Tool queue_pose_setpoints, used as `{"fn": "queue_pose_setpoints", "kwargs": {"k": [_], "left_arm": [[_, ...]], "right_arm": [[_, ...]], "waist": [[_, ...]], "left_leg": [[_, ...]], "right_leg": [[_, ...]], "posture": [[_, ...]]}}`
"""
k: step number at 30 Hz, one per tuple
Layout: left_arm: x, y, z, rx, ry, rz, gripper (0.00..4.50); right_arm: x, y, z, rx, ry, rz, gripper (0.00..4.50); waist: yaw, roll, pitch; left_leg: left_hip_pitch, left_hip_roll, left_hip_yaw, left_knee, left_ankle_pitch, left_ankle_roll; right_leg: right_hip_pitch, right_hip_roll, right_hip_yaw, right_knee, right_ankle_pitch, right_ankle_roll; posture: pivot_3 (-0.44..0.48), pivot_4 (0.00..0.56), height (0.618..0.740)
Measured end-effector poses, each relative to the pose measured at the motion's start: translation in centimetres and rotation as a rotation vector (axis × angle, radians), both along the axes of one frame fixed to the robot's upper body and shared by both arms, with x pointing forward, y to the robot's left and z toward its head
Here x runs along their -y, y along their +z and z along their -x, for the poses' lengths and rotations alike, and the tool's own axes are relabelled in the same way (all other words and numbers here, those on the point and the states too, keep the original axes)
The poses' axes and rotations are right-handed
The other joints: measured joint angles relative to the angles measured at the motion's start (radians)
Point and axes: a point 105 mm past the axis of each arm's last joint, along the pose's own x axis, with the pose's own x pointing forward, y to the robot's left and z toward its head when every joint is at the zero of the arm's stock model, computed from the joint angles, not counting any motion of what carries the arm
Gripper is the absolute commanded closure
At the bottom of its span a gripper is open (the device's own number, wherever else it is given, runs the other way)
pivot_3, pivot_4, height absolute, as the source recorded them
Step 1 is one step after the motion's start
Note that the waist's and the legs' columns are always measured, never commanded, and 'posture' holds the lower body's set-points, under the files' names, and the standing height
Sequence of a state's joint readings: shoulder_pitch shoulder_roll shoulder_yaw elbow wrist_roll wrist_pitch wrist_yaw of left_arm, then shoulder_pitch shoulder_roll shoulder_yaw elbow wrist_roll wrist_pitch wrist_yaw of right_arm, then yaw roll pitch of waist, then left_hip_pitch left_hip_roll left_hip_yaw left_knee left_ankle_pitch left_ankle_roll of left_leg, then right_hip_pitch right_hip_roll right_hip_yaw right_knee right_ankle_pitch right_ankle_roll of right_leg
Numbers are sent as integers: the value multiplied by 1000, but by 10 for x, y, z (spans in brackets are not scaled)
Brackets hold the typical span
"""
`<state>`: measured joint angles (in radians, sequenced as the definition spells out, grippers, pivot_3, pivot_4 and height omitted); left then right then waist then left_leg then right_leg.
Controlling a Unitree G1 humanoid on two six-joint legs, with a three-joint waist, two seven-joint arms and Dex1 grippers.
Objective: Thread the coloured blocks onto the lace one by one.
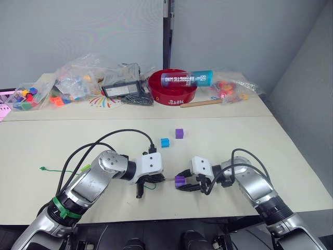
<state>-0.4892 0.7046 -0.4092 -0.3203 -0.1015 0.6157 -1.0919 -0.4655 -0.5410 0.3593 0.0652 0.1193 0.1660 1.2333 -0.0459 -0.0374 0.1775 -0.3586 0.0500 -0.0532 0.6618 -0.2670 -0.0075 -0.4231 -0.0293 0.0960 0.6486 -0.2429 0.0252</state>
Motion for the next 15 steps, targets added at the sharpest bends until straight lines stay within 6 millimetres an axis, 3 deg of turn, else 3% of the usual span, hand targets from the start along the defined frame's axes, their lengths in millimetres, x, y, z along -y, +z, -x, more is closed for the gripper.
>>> {"fn": "queue_pose_setpoints", "kwargs": {"k": [15], "left_arm": [[-2, -3, 2, 2, 27, 13, 4500]], "right_arm": [[5, -4, 2, 5, -20, -31, 3126]], "waist": [[2, 0, 0]], "left_leg": [[0, 0, 0, 0, 0, 0]], "right_leg": [[1, 0, 0, 0, 0, 0]], "posture": [[0, 150, 731]]}}
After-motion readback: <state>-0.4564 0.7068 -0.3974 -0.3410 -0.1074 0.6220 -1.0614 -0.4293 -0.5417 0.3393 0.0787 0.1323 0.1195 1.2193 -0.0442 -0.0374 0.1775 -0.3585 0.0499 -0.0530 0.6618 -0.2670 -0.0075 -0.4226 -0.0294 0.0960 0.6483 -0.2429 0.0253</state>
